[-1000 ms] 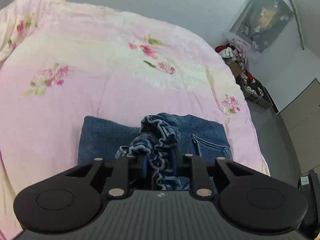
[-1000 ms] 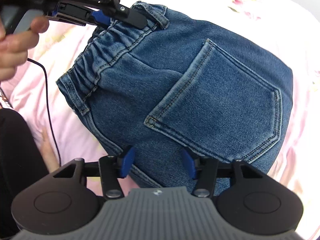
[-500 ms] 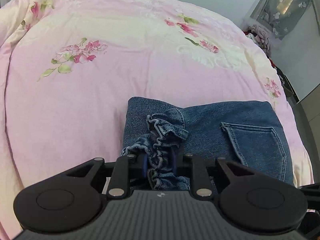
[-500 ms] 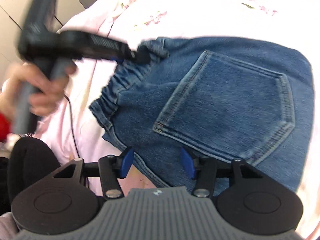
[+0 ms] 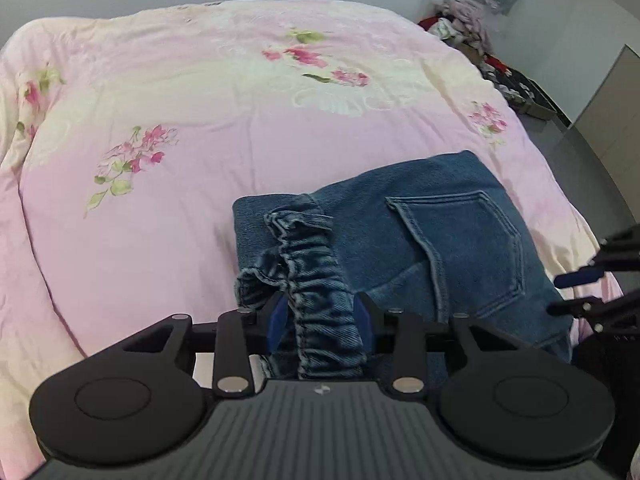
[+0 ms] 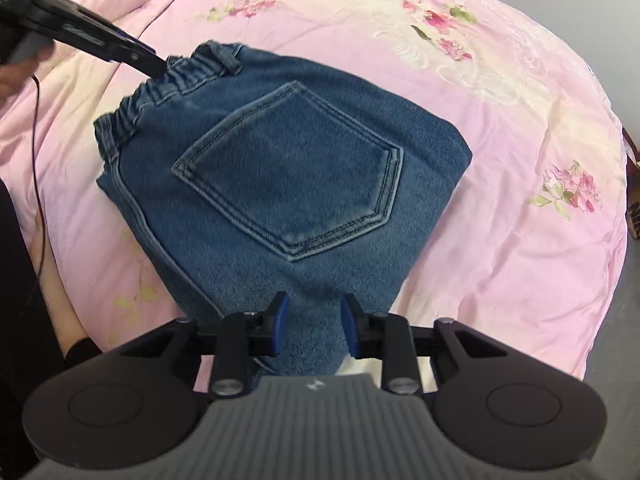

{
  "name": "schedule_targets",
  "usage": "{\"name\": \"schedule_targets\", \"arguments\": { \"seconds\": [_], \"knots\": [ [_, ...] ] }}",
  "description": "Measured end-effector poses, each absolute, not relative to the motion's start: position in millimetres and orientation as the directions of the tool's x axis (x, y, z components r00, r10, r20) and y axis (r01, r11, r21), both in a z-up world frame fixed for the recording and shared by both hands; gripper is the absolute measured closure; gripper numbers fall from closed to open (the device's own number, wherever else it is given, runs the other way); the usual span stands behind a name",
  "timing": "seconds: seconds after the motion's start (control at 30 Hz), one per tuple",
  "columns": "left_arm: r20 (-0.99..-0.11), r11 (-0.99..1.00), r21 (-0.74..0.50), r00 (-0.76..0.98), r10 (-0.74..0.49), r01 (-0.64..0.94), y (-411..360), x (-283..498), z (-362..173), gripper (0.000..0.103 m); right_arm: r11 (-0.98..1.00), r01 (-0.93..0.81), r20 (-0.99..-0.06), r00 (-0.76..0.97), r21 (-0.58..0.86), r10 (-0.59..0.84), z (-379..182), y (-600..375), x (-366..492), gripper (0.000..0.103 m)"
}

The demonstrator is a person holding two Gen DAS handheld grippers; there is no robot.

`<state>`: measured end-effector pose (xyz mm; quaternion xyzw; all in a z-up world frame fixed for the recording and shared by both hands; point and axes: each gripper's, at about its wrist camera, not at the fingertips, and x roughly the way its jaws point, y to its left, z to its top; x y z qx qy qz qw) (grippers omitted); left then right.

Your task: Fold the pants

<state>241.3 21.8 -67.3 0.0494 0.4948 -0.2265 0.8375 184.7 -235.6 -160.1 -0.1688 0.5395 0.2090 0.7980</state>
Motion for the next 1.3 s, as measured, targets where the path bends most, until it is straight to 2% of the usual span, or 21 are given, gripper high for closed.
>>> {"name": "schedule_targets", "arguments": {
  "seconds": [0.1, 0.2, 0.3, 0.67, 0.9, 0.93, 0.97, 1.0, 1.03, 1.07, 1.13, 1.23, 1.3],
  "knots": [
    [-0.86, 0.86, -0.105, 0.389, -0.33, 0.499, 7, 219, -63, 0.06, 0.861, -0.507, -0.934, 0.33, -0.05, 0.14, -163, -235, 179, 0.079],
    [-0.895, 0.831, -0.005, 0.368, -0.251, 0.556, -11, 200, -79, 0.065, 0.861, -0.505, -0.933, 0.336, -0.065, 0.126, -159, -239, 171, 0.079],
    [-0.916, 0.836, 0.041, 0.355, -0.187, 0.547, -11, 195, -101, 0.07, 0.852, -0.515, -0.932, 0.344, -0.088, 0.112, -164, -235, 165, 0.079],
    [-0.909, 0.882, -0.031, 0.353, -0.22, 0.47, 4, 202, -141, 0.07, 0.819, -0.559, -0.934, 0.346, -0.13, 0.087, -209, -225, 164, 0.079],
    [-0.886, 0.899, -0.04, 0.4, -0.233, 0.435, 10, 197, -121, 0.069, 0.834, -0.542, -0.928, 0.354, -0.099, 0.12, -196, -234, 169, 0.079],
    [-0.878, 0.899, -0.054, 0.408, -0.25, 0.435, 14, 194, -114, 0.066, 0.842, -0.533, -0.924, 0.359, -0.087, 0.132, -190, -237, 170, 0.079],
    [-0.869, 0.898, -0.071, 0.415, -0.27, 0.435, 17, 191, -108, 0.061, 0.854, -0.516, -0.919, 0.366, -0.067, 0.149, -182, -243, 170, 0.078],
    [-0.86, 0.899, -0.084, 0.424, -0.284, 0.431, 22, 191, -102, 0.049, 0.866, -0.499, -0.912, 0.371, -0.038, 0.174, -175, -249, 171, 0.066],
    [-0.845, 0.902, -0.102, 0.442, -0.302, 0.42, 29, 190, -95, 0.039, 0.876, -0.482, -0.903, 0.378, -0.004, 0.204, -167, -256, 171, 0.051],
    [-0.828, 0.905, -0.126, 0.46, -0.321, 0.407, 38, 190, -89, 0.035, 0.887, -0.461, -0.891, 0.392, 0.025, 0.228, -159, -265, 168, 0.044],
    [-0.804, 0.916, -0.175, 0.484, -0.345, 0.362, 52, 197, -84, 0.021, 0.908, -0.415, -0.871, 0.421, 0.063, 0.253, -149, -279, 172, 0.032],
    [-0.778, 0.938, -0.245, 0.527, -0.341, 0.245, 69, 214, -93, 0.015, 0.936, -0.332, -0.849, 0.455, 0.119, 0.269, -144, -297, 186, 0.02],
    [-0.776, 0.924, -0.324, 0.502, -0.382, 0.203, 77, 230, -108, 0.014, 0.952, -0.258, -0.845, 0.462, 0.163, 0.269, -151, -308, 198, 0.02]
  ]
}}
